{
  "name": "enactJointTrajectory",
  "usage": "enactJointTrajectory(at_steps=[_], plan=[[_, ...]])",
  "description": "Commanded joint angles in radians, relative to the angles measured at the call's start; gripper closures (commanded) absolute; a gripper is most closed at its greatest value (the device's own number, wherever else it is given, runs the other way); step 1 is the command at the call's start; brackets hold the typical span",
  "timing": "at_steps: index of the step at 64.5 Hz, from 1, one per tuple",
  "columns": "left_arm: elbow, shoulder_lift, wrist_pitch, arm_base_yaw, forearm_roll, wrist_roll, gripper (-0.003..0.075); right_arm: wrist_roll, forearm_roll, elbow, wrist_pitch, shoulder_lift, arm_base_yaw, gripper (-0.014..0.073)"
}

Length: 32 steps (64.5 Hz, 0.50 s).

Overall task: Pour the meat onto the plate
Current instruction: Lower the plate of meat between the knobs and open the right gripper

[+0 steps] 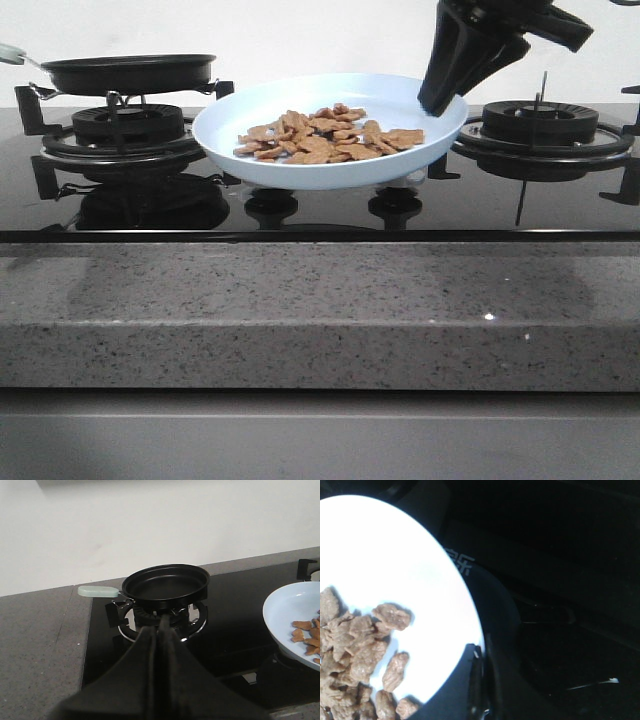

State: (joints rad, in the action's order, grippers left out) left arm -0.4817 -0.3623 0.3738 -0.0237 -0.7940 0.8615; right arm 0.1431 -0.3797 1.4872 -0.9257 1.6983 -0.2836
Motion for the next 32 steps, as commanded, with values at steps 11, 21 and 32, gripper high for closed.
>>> enactJointTrajectory(at_steps=[11, 21, 32], plan=[[-0.025, -0.007, -0.064, 0.007, -0.031, -0.003, 0.0741, 0.004, -0.070, 0.046, 0.055, -0.046, 0.008, 0.0654], [-0.025, -0.007, -0.064, 0.007, -0.031, -0.003, 0.0741, -0.013, -0.073, 0.125, 0.054, -0.012, 0.030, 0.0654], [-0.025, -0.007, -0.064, 0.007, -0.031, -0.003, 0.0741, -0.013, -0.109, 0.247, 0.051, 0.072, 0.066, 0.0654]])
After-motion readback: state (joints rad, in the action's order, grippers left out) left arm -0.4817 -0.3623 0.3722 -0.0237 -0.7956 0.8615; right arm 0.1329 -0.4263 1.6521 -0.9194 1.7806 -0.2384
